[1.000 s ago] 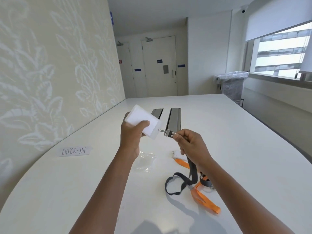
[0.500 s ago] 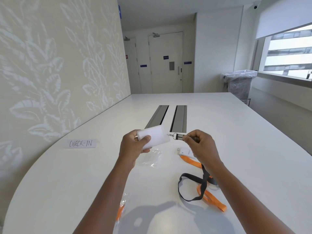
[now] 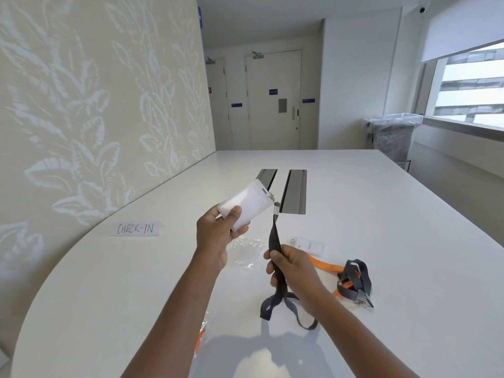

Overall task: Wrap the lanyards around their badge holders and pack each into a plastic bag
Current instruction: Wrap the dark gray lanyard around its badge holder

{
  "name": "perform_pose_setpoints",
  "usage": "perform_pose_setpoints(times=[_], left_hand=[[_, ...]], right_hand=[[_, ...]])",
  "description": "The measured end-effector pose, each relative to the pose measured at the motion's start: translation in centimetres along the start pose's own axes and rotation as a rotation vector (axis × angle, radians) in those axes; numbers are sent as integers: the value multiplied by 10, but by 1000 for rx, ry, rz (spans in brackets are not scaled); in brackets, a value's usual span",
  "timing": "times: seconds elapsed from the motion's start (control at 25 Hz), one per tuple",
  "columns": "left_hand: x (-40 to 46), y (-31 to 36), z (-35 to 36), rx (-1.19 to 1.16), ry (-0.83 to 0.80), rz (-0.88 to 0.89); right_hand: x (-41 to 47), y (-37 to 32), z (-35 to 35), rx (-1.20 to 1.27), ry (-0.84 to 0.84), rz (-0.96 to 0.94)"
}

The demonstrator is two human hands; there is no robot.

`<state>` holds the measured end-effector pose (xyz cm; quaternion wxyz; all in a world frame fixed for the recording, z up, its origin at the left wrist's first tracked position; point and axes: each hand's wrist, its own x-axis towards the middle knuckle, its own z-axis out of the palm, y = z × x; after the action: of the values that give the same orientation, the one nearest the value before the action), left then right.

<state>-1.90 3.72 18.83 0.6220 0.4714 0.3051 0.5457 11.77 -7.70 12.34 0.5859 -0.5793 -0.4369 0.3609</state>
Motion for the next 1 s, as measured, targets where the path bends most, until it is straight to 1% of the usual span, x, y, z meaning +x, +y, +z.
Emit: perform_pose_setpoints(times=[0.12,0.24,0.32,0.44,0.6,0.76,0.84,0.88,0.92,1.0], left_hand=[[-3,2,4,-90,-76,-51],[-3,6,3,-115,-119,-47],[-3,8,2,-97,-142,-38],[-4,8,1,-77,-168,-41],[-4,8,5,-81,-177,-29],[-4,11,7,-74,-164,-33],[-8,13,9,-42,-210,-92],[-11,14,10,-10,-263,-139],[-15,13,10,35,-326,-188],[-21,10,9,148,-433,-273]], right_hand=[[0,2,7,33,-25,20],[2,0,-1,12,-127,-64],[4,-4,-10,51,-189,-120],[10,-8,-19,154,-181,-149],[12,-7,-21,169,-143,-197],[8,3,-24,207,-205,-154],[10,5,-25,141,-186,-124],[13,5,-25,86,-160,-113],[17,3,-28,4,-129,-111],[25,-5,-36,-238,-62,-149]])
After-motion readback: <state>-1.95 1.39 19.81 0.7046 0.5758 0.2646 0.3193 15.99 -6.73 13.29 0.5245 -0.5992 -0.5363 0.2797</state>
